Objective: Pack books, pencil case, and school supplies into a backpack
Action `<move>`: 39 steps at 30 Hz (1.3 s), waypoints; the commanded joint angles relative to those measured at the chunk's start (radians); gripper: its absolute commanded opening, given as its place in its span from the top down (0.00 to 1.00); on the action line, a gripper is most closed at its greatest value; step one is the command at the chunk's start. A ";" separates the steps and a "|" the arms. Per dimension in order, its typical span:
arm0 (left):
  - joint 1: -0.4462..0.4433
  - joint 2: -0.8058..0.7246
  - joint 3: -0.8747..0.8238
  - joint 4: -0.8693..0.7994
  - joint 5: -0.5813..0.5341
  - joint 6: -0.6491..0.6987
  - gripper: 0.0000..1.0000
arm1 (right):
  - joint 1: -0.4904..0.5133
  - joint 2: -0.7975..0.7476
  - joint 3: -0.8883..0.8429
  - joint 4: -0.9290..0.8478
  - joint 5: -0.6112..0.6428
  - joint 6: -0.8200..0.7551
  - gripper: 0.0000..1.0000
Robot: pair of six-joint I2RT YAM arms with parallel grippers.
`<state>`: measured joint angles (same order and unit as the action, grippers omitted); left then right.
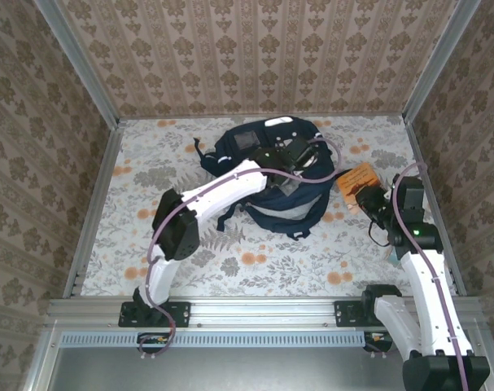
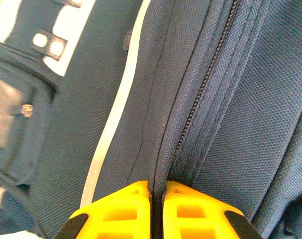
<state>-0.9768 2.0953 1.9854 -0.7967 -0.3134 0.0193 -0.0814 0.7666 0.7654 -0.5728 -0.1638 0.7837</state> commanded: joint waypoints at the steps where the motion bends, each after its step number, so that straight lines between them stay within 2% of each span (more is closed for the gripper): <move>1: 0.011 -0.108 -0.023 0.150 -0.111 -0.001 0.93 | -0.005 -0.026 0.035 0.011 -0.021 -0.036 0.73; 8: 0.010 -0.190 -0.075 0.319 -0.142 -0.012 0.94 | -0.004 -0.023 -0.043 0.184 -0.236 0.015 0.73; 16: 0.011 -0.216 -0.091 0.370 -0.128 -0.028 0.96 | 0.004 0.029 -0.176 0.434 -0.427 0.200 0.73; 22: 0.010 -0.260 -0.122 0.392 -0.107 -0.051 0.97 | 0.060 0.152 -0.220 0.663 -0.467 0.328 0.73; 26: 0.008 -0.288 -0.140 0.399 -0.089 -0.058 0.97 | 0.119 0.238 -0.214 0.796 -0.440 0.372 0.73; 32: 0.007 -0.308 -0.157 0.398 -0.079 -0.074 0.97 | 0.239 0.394 -0.192 0.944 -0.300 0.419 0.74; 39: 0.007 -0.316 -0.166 0.392 -0.075 -0.089 0.97 | 0.316 0.591 -0.161 1.077 -0.154 0.515 0.75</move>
<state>-0.9634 1.8816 1.7988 -0.5304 -0.3695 -0.0273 0.2115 1.3186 0.5568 0.3592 -0.4194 1.2438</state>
